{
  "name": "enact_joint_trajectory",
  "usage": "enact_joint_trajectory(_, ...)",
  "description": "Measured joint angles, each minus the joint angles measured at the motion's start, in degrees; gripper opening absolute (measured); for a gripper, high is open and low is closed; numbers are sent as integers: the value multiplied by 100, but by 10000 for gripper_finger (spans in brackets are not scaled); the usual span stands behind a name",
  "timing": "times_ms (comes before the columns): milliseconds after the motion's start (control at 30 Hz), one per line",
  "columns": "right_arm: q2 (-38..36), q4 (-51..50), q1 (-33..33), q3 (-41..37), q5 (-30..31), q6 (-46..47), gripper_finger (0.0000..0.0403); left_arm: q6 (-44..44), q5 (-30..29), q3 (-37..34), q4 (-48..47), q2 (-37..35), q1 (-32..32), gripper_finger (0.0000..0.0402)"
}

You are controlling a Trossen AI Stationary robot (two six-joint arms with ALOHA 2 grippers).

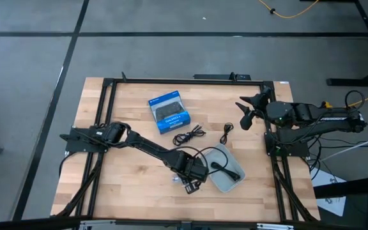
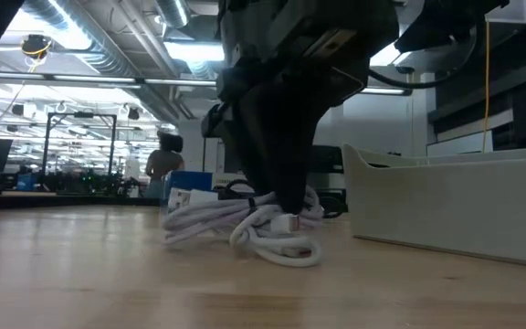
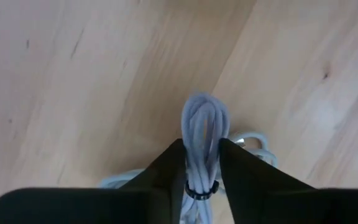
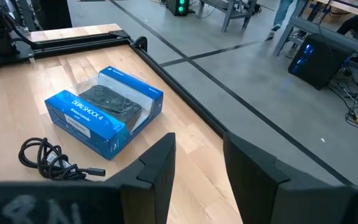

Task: Pick and place USB-C Cables
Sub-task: Put the gray charger cable into the white bin

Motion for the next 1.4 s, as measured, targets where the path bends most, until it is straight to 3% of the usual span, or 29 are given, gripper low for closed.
enact_joint_trajectory(133, 0, -1, -1, 0, 0, 0, 140, 167, 6, 0, -2, -17, 23, 50)
enact_joint_trajectory(300, 0, -1, -1, 0, 0, 0, 140, 181, 558, 0, -7, -25, 104, 10)
enact_joint_trajectory(500, 0, -1, 0, 0, 0, 0, 140, 183, 592, 101, -327, -206, 114, 5)
enact_joint_trajectory(967, 0, -110, 0, 0, 2, 149, 140, 198, 351, 1383, -2280, -459, 107, 1)
enact_joint_trajectory(1133, 0, -108, -2, 0, 4, 143, 140, 593, -13, 1397, -2276, -455, 119, 1)
enact_joint_trajectory(1300, 0, -106, 0, 0, 38, 135, 140, 1640, -691, 1397, -1799, -455, 244, 0)
enact_joint_trajectory(1400, -24, -100, 0, 0, 409, 143, 140, 2426, -1134, 1397, -1260, -455, 355, 0)
